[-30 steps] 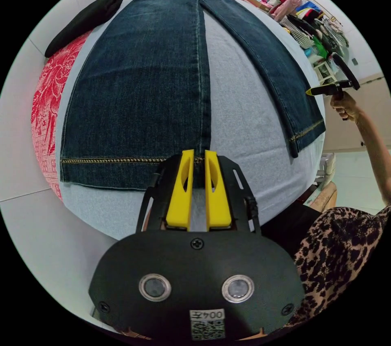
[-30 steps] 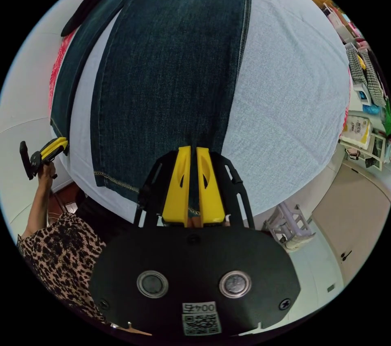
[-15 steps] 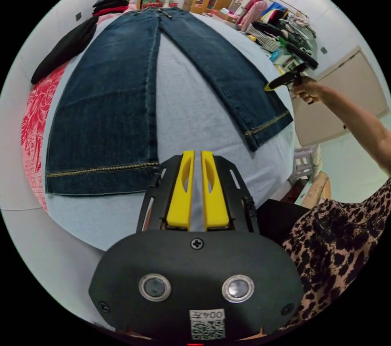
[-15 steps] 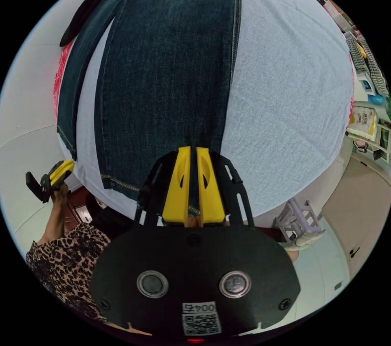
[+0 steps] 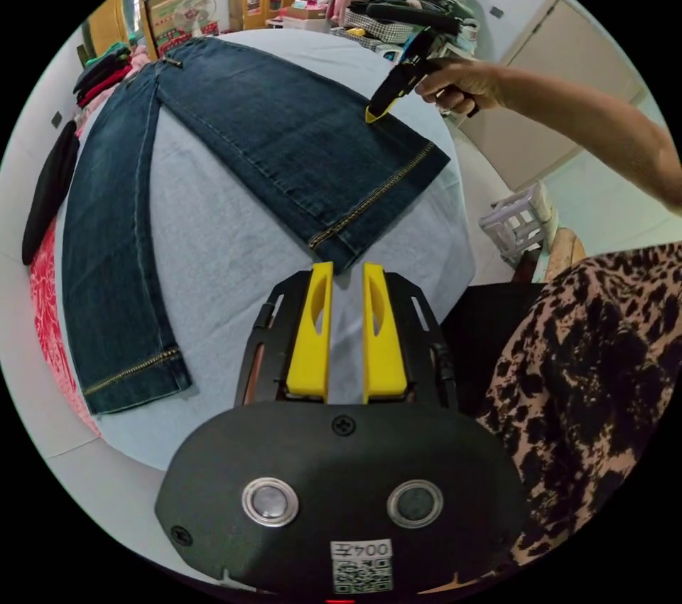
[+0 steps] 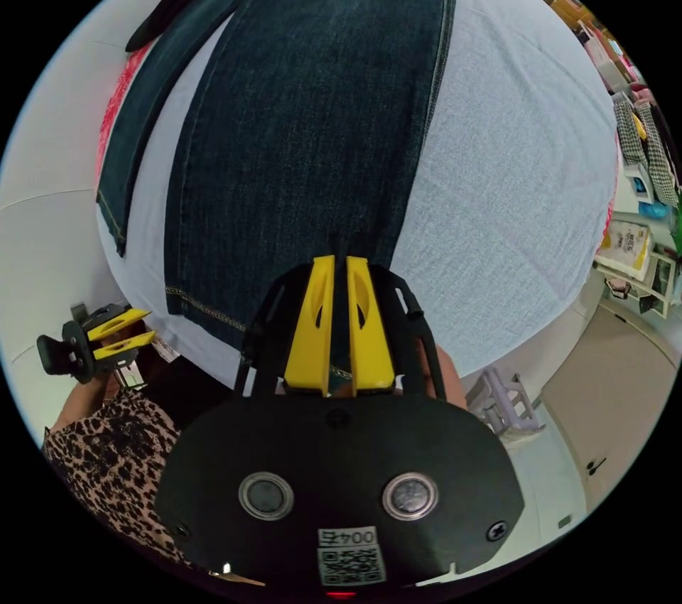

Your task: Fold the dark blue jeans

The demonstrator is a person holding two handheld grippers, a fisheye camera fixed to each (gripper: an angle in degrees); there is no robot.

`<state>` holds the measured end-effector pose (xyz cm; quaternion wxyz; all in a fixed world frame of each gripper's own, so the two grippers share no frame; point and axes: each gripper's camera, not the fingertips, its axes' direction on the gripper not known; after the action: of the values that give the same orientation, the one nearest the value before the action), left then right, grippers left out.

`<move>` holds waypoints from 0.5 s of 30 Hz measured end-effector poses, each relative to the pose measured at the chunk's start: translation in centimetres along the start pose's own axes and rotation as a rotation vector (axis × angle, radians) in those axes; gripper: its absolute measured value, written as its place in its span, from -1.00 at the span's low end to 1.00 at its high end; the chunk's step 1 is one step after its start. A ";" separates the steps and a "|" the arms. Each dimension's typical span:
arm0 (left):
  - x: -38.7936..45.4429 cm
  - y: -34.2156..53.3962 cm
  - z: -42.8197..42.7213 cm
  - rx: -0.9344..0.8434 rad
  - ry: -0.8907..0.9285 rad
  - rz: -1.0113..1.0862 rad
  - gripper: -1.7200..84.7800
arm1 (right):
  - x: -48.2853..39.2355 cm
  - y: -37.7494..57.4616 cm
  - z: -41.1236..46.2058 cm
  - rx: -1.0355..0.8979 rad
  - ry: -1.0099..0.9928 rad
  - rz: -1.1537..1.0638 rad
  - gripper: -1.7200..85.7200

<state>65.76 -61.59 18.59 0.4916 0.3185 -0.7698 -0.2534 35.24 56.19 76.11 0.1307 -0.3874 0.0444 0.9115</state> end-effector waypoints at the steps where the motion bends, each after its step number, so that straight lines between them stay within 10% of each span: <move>1: 1.3 -0.6 0.6 -0.006 -0.029 0.016 -0.82 | 0.3 0.5 0.4 0.020 -0.014 -0.008 -0.85; 15: 9.3 -6.4 7.2 -0.162 -0.196 0.179 -0.79 | -0.7 3.2 5.6 0.038 0.123 -0.107 -0.86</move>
<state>57.73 -72.23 16.80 0.4588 0.1816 -0.8165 -0.2998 30.99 53.96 80.43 0.1836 -0.4417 0.0486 0.8768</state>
